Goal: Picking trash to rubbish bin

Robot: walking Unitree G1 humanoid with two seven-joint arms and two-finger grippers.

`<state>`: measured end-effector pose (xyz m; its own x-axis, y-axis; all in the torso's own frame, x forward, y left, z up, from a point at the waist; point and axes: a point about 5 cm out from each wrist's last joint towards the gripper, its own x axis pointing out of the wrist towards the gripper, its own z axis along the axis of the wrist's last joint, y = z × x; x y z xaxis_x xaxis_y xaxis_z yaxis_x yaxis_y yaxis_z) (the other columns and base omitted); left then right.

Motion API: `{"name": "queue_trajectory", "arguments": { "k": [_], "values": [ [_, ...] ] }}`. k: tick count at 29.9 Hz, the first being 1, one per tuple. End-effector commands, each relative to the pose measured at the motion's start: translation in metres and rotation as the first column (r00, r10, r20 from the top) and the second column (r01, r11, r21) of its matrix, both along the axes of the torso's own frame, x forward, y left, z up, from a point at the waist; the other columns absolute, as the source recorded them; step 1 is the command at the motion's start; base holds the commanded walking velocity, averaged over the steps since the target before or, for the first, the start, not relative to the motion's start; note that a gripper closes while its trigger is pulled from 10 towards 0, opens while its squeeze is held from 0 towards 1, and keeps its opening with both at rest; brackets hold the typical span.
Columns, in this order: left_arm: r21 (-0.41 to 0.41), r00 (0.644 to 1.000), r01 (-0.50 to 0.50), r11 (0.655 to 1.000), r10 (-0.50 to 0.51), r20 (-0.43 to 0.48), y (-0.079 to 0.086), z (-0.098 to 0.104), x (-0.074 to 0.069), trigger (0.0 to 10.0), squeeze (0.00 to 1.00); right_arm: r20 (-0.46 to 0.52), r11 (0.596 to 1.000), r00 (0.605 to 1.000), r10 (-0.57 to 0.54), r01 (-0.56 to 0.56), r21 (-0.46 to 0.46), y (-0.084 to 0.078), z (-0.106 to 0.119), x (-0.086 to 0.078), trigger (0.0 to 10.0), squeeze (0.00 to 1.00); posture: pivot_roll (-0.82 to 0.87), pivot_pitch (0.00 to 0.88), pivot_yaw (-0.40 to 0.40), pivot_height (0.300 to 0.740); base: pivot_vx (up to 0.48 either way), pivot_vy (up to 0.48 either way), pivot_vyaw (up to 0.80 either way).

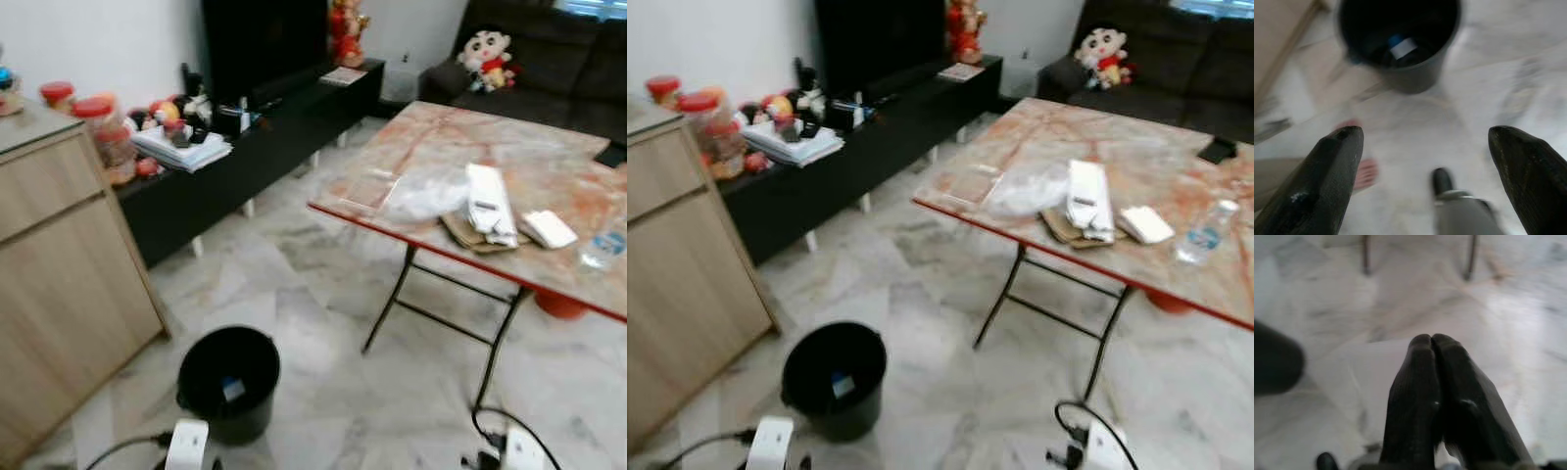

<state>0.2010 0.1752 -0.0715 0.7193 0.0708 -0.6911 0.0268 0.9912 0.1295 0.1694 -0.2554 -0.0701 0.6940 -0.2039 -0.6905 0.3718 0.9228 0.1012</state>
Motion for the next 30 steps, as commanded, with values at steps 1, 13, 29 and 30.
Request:
{"name": "queue_trajectory", "arguments": {
  "k": [1, 13, 29, 30],
  "values": [
    [0.018, 1.0, -0.013, 1.0, 0.013, 0.0, 0.0079, 0.0006, -0.0001, 10.0, 0.0, 0.024, 1.0, 1.0, 0.011, -0.011, 0.005, 0.0028, 0.0033, 0.0083, 10.0, 0.0, 0.05, 0.045, -0.056, 0.74, 0.315, 0.0, 0.0],
    [0.021, 1.0, -0.01, 1.0, 0.01, -0.005, 0.0088, -0.0002, -0.002, 10.0, 0.0, 0.035, 1.0, 0.999, 0.019, -0.018, -0.013, 0.0024, 0.0044, 0.0093, 10.0, 0.0, 0.06, 0.048, -0.056, 0.74, 0.316, 0.0, 0.08],
    [0.021, 1.0, -0.003, 1.0, 0.003, -0.001, 0.0088, 0.0002, -0.0014, 10.0, 0.0, 0.031, 0.999, 0.999, 0.028, -0.027, -0.018, 0.0032, 0.0046, 0.0103, 10.0, 0.0, 0.06, 0.04, -0.051, 0.74, 0.314, 0.0, 0.48],
    [0.022, 1.0, -0.003, 1.0, 0.003, -0.001, 0.0088, 0.0003, -0.0013, 10.0, 0.0, 0.031, 0.999, 0.999, 0.028, -0.028, -0.018, 0.0032, 0.0046, 0.0105, 10.0, 0.0, 0.06, 0.04, -0.051, 0.74, 0.315, 0.0, 0.8]
  ]
}}
